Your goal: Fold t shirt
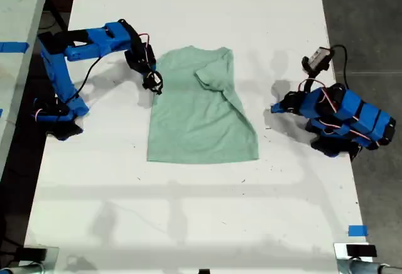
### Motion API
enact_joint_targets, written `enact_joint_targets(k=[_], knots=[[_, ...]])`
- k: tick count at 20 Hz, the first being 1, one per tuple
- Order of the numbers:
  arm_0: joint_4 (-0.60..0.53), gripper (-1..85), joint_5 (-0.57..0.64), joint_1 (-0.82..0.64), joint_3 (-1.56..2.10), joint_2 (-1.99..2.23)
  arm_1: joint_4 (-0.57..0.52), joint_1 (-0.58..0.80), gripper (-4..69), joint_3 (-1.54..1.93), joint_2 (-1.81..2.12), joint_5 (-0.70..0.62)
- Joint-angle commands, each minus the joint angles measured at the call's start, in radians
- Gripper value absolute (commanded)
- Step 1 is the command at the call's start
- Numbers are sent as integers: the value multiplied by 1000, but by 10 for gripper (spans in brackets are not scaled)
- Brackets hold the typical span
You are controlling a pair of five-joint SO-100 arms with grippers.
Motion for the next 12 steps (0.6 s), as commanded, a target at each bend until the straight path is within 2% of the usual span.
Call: enact_joint_targets(k=[1, 4, 7, 12], knots=[[35, -1, -14, 20, -23, -3, 0, -5, 20, 20, 9, -8], [183, -1, -71, 54, -137, 43, 0, -3, 20, 20, 9, -8], [430, -1, -115, 117, -445, 20, 0, -2, 20, 20, 9, -9], [426, -1, -120, 212, -811, 8, 0, 0, 20, 20, 9, -11]])
